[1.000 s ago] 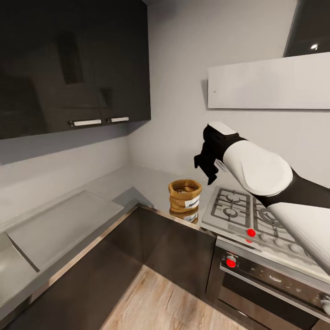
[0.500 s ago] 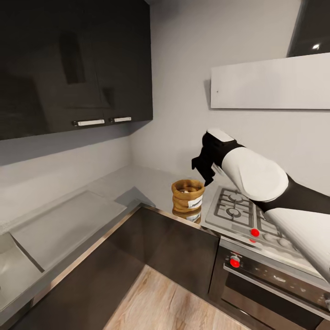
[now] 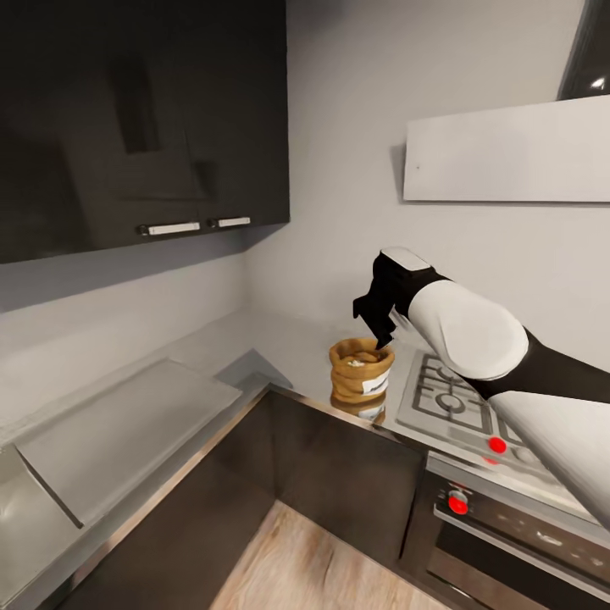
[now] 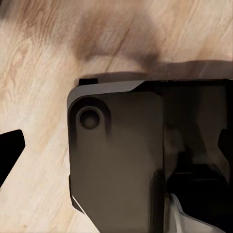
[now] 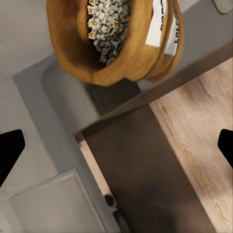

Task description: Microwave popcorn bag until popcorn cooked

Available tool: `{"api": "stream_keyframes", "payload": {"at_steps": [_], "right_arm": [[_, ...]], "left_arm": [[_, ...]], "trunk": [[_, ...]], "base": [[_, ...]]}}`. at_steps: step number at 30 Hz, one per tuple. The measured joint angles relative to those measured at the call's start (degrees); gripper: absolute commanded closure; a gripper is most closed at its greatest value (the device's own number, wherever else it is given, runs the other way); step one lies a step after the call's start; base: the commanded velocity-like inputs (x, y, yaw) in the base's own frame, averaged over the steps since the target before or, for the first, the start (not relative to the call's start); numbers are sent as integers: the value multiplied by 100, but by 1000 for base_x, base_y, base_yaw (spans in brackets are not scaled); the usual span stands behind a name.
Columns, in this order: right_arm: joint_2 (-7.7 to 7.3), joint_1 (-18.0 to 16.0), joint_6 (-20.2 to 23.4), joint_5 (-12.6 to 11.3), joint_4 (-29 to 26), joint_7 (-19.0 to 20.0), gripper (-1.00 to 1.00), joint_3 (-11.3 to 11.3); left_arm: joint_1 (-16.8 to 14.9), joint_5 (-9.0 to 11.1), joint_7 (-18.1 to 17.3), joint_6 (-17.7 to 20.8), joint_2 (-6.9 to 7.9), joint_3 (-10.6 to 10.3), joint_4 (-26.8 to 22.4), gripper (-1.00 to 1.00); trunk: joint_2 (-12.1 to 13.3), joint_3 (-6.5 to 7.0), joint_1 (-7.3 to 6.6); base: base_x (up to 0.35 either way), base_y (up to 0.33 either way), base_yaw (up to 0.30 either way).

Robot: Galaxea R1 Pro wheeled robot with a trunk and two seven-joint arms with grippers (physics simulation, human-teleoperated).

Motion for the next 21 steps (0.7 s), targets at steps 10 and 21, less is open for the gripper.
{"api": "stream_keyframes", "payload": {"at_steps": [10,21], "right_arm": [[1,60,2,9,-3,139,-100,27],[2,61,2,10,-49,108,-100,275]], "left_arm": [[0,-9,2,1,0,-3,0,-100],[0,2,8,3,5,9,0,-100]], "trunk": [[-2,0,0],[0,0,1]], "base": [[94,105,0],[235,0,0]]}}
